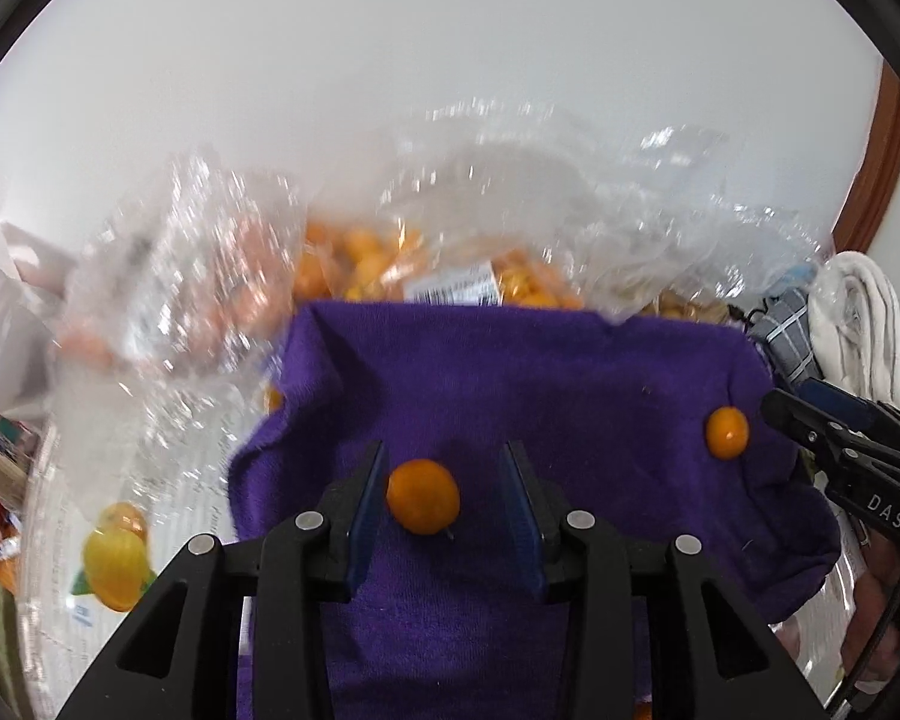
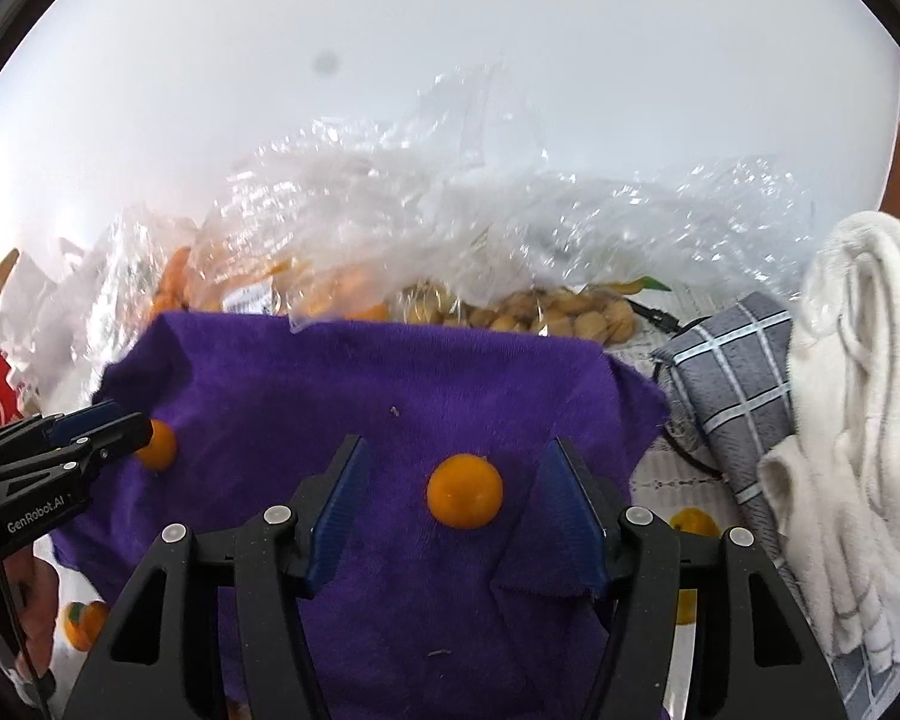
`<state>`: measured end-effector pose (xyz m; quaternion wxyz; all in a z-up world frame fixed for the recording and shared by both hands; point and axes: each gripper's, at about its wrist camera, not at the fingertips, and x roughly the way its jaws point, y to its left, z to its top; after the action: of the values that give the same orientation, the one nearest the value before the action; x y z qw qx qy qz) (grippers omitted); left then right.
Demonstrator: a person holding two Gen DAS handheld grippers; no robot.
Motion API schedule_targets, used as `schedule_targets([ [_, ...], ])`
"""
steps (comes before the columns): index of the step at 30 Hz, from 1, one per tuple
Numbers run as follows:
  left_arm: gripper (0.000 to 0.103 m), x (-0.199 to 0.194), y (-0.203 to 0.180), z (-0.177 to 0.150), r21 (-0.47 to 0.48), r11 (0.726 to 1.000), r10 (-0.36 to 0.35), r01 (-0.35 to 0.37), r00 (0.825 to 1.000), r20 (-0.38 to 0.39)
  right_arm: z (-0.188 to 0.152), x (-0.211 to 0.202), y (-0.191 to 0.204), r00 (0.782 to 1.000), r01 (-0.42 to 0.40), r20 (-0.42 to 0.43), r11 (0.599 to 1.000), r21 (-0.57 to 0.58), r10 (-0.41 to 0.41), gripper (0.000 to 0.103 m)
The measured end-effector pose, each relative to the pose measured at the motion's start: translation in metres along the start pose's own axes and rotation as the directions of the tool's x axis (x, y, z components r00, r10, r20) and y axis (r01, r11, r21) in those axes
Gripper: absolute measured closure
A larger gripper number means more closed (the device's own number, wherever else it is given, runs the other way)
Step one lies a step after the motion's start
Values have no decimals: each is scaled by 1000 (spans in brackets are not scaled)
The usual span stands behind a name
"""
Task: Organize fruits
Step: 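Lift both open grippers away from the purple towel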
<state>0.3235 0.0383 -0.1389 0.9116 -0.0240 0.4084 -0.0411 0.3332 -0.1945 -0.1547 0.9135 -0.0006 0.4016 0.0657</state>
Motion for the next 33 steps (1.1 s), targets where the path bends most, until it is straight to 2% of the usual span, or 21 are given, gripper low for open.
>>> schedule_targets([
  [8,67,-51,-12,5,30,999,-29,27,997,75,-32,-49,-8,999,32,-2,999,27,-32,42],
  [10,68,-65,-13,-2,18,998,-60,58,996,71,-43,-61,-9,999,41,-6,999,35,-41,42],
  [13,73,-80,-9,-15,9,998,-69,68,997,46,-61,-83,-12,999,45,-8,998,51,-44,42],
  [17,75,-104,-3,-38,-8,998,-55,55,998,33,-83,-102,-8,999,43,-10,998,46,-43,42],
  [19,81,-115,3,-48,-24,998,-58,58,998,22,-95,-112,-4,999,34,-10,999,40,-34,42],
  [26,85,-149,16,-89,-55,998,-28,28,1000,3,-128,-137,17,1000,17,4,1000,-4,-17,42],
  [29,85,-155,19,-108,-62,998,15,-15,1000,4,-143,-138,26,1000,-6,-8,1000,-25,6,42],
  [33,76,-156,28,-132,-83,994,70,-71,997,-10,-163,-132,40,998,-59,-34,996,-74,56,42],
])
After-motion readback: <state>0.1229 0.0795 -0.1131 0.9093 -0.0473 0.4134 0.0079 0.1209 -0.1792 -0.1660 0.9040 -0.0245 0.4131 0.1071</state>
